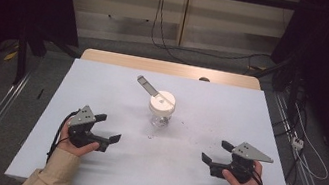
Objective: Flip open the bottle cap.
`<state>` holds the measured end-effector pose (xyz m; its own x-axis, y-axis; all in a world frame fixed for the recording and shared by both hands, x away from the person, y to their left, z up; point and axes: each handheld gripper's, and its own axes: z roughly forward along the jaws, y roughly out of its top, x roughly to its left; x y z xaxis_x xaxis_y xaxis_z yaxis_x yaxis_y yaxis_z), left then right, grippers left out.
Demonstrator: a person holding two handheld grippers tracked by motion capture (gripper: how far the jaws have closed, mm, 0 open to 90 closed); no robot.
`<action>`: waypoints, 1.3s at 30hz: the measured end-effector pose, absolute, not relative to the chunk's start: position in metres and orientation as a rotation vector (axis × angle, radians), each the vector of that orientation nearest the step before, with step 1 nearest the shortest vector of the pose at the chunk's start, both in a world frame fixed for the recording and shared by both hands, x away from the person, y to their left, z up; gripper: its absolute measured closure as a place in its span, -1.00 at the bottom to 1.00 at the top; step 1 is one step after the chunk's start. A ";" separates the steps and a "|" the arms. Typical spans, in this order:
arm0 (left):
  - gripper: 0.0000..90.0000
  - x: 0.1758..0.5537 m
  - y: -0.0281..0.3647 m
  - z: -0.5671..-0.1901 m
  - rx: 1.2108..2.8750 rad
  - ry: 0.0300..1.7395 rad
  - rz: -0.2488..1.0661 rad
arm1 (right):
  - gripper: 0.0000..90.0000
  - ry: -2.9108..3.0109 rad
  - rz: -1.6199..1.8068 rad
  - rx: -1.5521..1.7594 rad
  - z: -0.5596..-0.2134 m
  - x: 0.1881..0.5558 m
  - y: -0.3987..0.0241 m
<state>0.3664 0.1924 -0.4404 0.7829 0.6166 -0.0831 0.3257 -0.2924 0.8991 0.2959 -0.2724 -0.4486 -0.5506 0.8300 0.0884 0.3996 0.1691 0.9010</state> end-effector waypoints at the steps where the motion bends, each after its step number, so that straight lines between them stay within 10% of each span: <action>1: -0.85 0.366 0.193 -0.440 1.896 0.721 0.336 | -0.75 2.024 1.352 1.161 -0.449 0.296 -0.272; 39: -0.85 0.365 0.210 -0.442 1.886 0.755 0.364 | -0.75 2.025 1.328 1.162 -0.453 0.294 -0.272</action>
<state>0.3651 0.2099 -0.4416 0.7573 0.6476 -0.0847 0.3370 -0.2764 0.9000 0.2944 -0.2721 -0.4531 -0.5430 0.8364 0.0746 0.4017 0.1807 0.8978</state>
